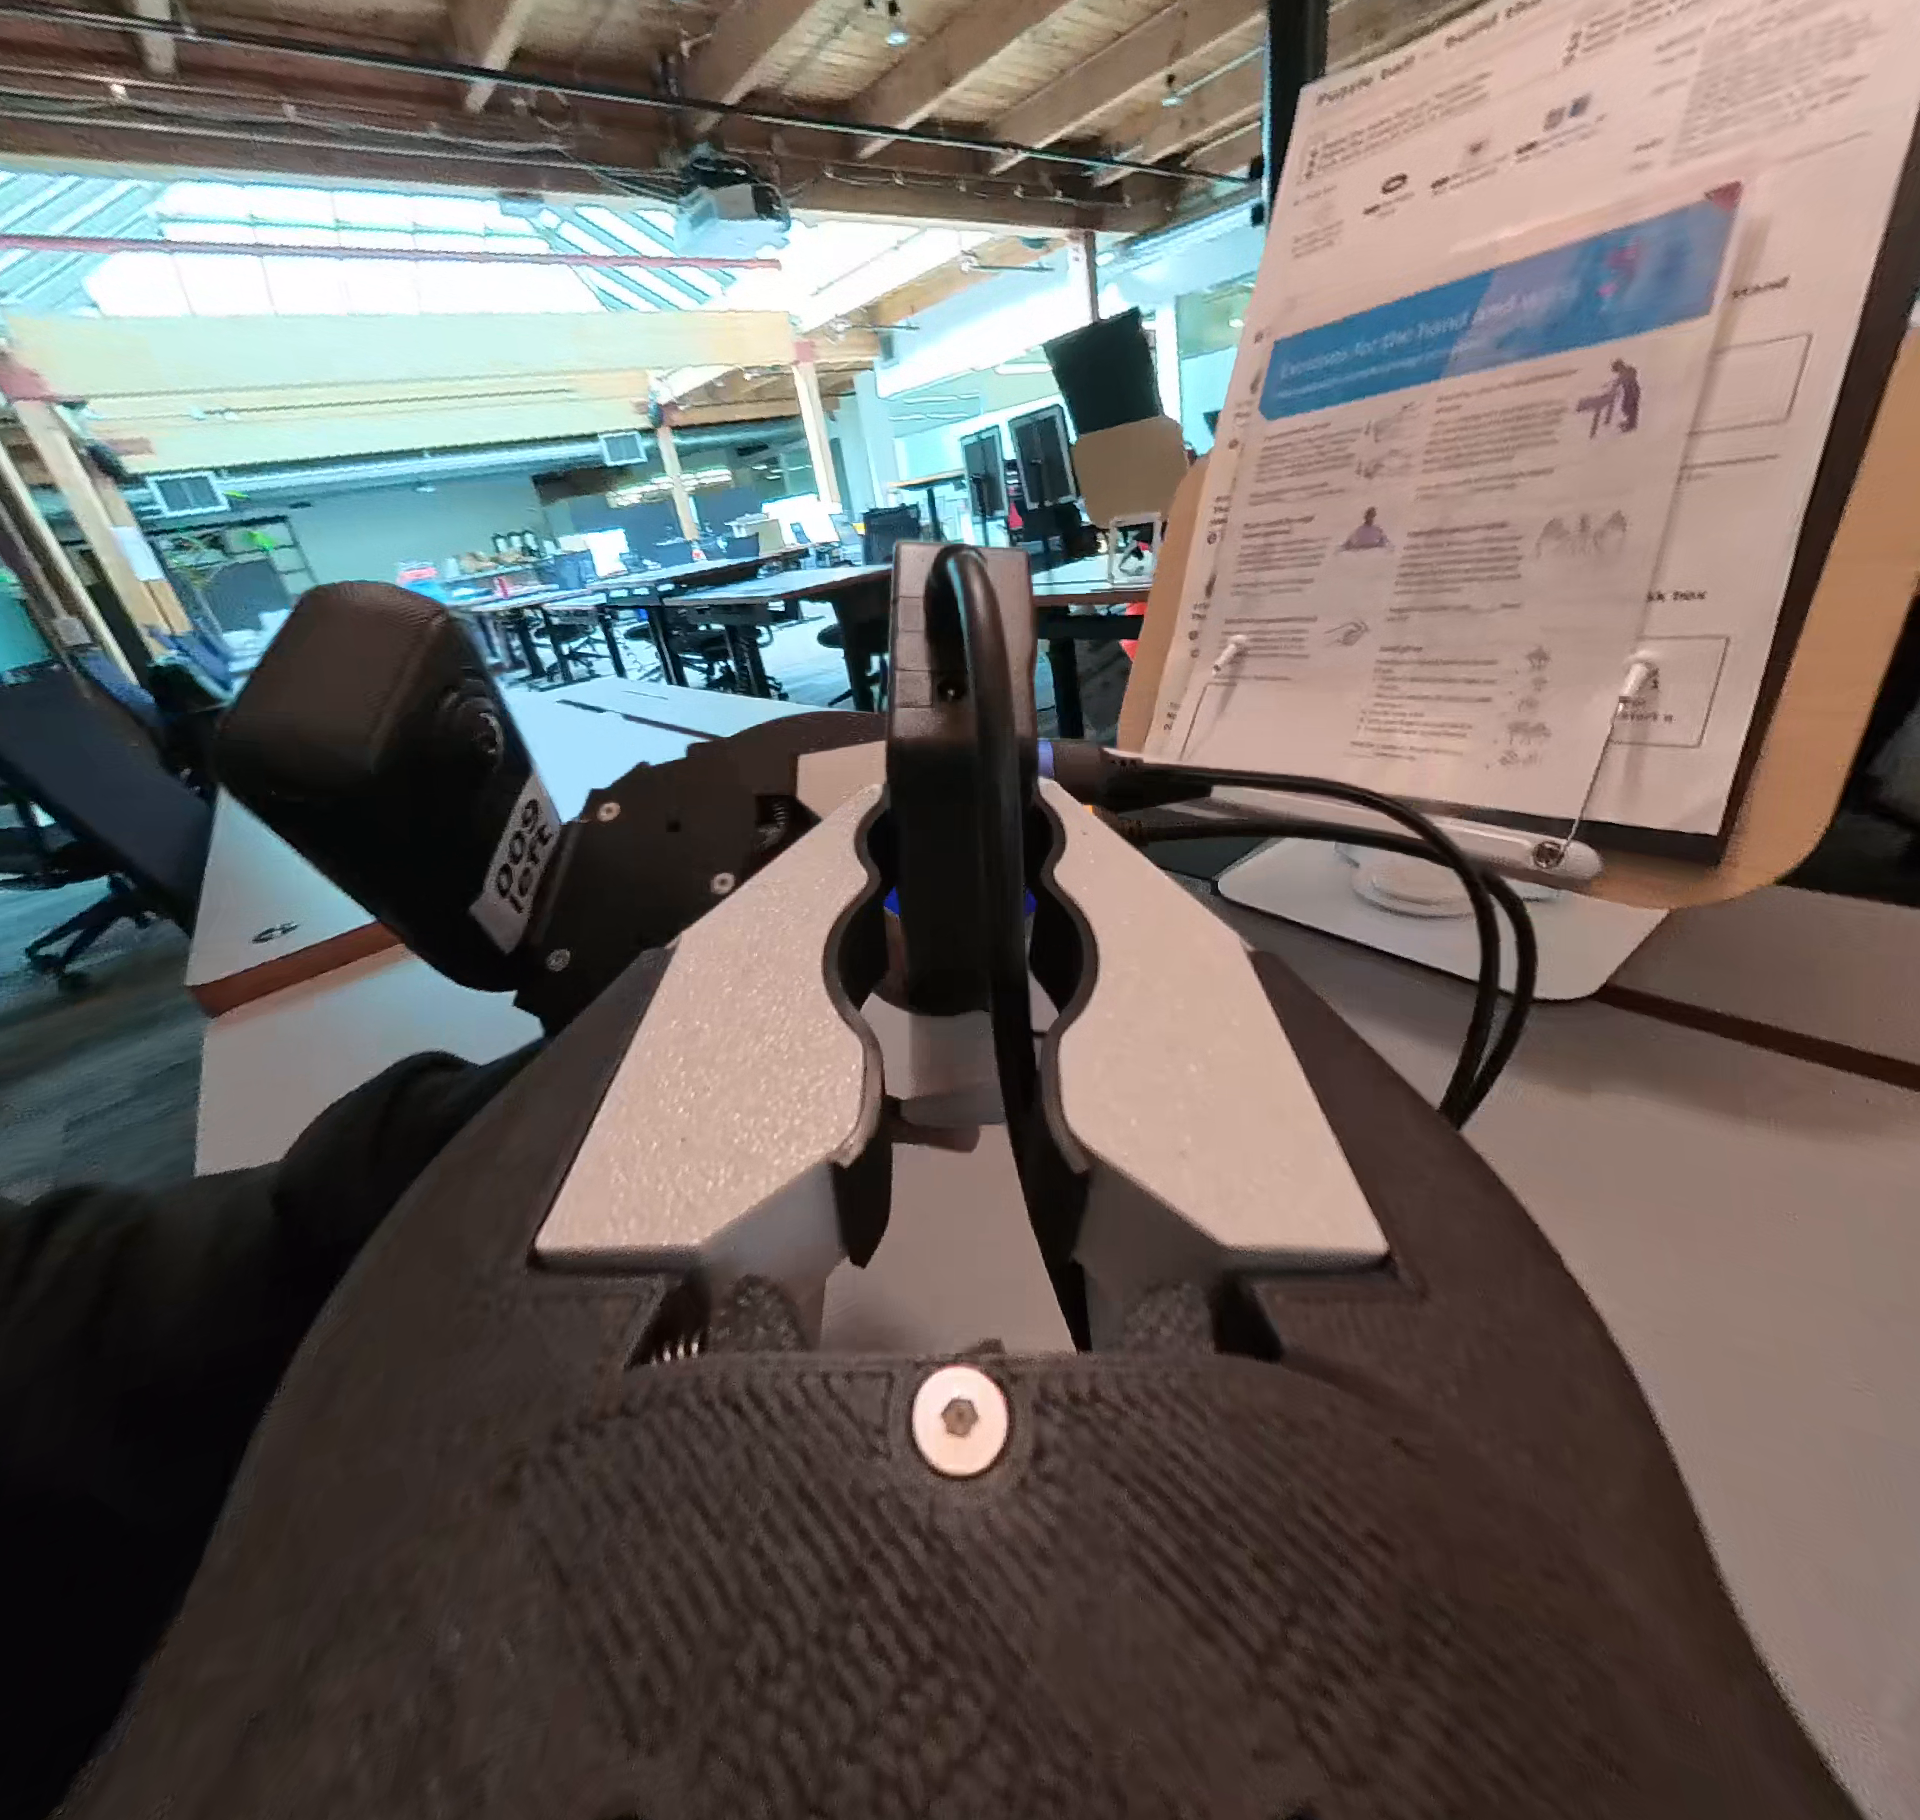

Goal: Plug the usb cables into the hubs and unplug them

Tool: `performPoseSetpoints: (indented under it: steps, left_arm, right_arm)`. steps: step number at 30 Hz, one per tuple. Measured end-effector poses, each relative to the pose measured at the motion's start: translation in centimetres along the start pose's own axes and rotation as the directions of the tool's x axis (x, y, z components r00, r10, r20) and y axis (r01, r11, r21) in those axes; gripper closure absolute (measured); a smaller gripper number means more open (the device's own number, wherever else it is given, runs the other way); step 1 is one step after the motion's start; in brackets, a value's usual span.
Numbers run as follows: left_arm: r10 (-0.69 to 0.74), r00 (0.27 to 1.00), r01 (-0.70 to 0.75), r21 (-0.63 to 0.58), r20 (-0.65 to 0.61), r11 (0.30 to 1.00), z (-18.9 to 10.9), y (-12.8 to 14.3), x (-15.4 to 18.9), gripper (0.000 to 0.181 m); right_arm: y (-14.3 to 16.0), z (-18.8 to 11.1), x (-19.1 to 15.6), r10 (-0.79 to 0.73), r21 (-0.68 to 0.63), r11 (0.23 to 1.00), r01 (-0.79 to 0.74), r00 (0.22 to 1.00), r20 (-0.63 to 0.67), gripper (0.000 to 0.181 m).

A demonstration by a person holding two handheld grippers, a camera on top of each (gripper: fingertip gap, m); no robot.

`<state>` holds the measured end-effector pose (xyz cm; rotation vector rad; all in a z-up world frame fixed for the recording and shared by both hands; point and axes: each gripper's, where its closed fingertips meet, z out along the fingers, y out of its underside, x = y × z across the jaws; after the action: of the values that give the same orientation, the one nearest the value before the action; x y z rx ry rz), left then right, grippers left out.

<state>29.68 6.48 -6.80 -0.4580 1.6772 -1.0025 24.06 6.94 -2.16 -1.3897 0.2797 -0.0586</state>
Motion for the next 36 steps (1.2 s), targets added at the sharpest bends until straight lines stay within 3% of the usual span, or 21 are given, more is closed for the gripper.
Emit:
performPoseSetpoints:
  steps: [7,14,18,21,25,27,30,34,36]
  left_arm:
    - [-0.104,0.992,0.107,-0.034,0.074,0.994,0.1,2.4,-0.5,0.119]
    - [-0.193,0.981,0.194,-0.065,0.028,0.979,0.0,5.3,0.7,0.119]
    - [-0.318,0.947,0.317,-0.034,-0.042,0.948,-0.9,6.5,0.7,0.119]
    - [-0.505,0.844,0.524,0.082,-0.18,0.848,-2.4,6.4,-0.3,0.119]
    - [-0.528,0.763,0.609,0.142,-0.372,0.78,-4.5,6.3,0.6,0.119]
    - [-0.522,0.712,0.645,0.146,-0.469,0.75,-5.1,5.6,1.5,0.119]
    - [-0.49,0.66,0.672,0.157,-0.569,0.724,-5.8,4.6,2.1,0.119]
    - [-0.418,0.652,0.626,0.137,-0.633,0.768,-6.8,4.4,3.8,0.119]
    - [-0.392,0.657,0.599,0.13,-0.644,0.79,-7.1,4.6,4.2,0.119]
  right_arm:
    - [1.9,1.3,-0.2,-0.169,-0.039,0.985,0.166,0.979,-0.118,0.16]
    - [4.4,2.2,0.2,-0.175,-0.135,0.978,0.159,0.977,-0.12,0.159]
    - [5.0,2.3,-2.0,-0.153,-0.207,0.965,0.16,0.987,0.049,0.136]
    - [1.6,0.4,-3.8,-0.184,-0.133,0.97,0.204,0.972,0.146,0.121]
    - [-1.7,-2.1,-2.6,-0.215,-0.073,0.971,0.227,0.967,0.14,0.132]
    - [-0.5,-1.8,-0.9,-0.249,-0.134,0.954,0.266,0.959,0.132,0.139]
    - [2.4,0.3,-2.0,-0.228,-0.241,0.921,0.306,0.925,0.302,0.132]
    - [4.3,3.4,-2.1,-0.274,-0.309,0.855,0.416,0.869,0.412,0.129]
    - [4.1,4.3,-2.6,-0.24,-0.314,0.856,0.411,0.854,0.462,0.138]
